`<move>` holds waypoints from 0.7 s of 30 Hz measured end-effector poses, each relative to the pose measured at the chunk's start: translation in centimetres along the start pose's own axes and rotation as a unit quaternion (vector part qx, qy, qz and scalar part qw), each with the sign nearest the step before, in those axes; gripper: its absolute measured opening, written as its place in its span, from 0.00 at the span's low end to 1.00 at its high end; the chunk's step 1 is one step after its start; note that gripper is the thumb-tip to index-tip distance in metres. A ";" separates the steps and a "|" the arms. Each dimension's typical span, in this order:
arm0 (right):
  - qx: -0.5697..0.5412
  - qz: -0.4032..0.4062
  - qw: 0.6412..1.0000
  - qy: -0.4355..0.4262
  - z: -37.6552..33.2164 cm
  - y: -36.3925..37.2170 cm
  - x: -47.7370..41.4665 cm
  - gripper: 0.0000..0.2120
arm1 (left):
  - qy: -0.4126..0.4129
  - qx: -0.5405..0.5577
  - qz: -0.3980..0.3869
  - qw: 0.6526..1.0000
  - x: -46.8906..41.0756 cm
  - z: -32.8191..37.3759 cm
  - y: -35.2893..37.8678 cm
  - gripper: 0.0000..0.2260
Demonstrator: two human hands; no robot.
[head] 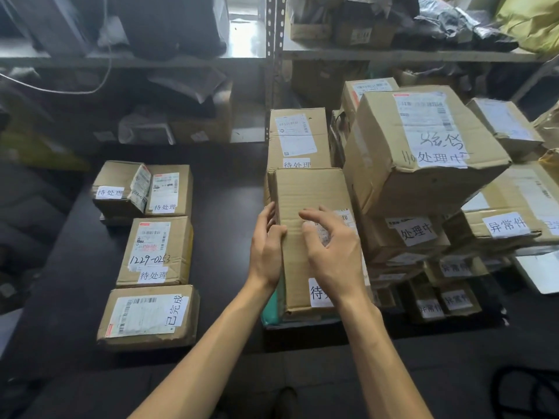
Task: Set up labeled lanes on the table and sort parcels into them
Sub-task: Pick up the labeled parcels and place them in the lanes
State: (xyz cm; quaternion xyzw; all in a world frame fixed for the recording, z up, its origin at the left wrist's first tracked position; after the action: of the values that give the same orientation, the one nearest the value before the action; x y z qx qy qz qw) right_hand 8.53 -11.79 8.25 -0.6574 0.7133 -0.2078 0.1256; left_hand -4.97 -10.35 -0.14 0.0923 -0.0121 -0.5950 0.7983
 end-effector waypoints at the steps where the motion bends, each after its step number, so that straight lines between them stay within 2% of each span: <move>1: -0.012 -0.006 1.000 -0.005 -0.6 0.6 0.1 0.11 | 0.007 -0.005 0.004 1.000 -0.4 0.6 -0.1 0.19; 7: -0.073 -0.036 0.996 -0.022 -3.6 4.8 -0.6 0.11 | 0.044 -0.079 0.033 0.995 -2.4 4.8 -4.7 0.16; 12: -0.084 -0.083 0.992 -0.051 -7.2 11.3 -1.5 0.13 | 0.024 -0.095 0.045 0.994 -4.6 5.2 -11.7 0.19; 16: -0.074 -0.117 0.990 -0.038 -9.0 17.9 -3.5 0.17 | -0.011 -0.105 0.076 0.991 -7.7 4.1 -18.5 0.18; 21: -0.068 -0.169 0.983 0.026 -10.1 28.3 -7.0 0.12 | -0.048 -0.113 0.095 0.988 -13.4 2.0 -26.8 0.13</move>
State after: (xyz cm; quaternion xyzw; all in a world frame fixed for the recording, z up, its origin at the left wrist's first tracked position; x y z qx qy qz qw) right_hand -20.41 -2.15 3.44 -0.7697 0.6076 -0.1943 0.0255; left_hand -34.52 -5.18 -1.25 -0.0291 0.0083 -0.5176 0.8551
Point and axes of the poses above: each hand's wrist, its own x-axis away from the middle knuckle, its own y-axis out of the palm, z = x × y, the point moved 9 cm from there along -x, towards the middle knuckle, and after that the axes turned 12 degrees about y, right-handed, at the moved point
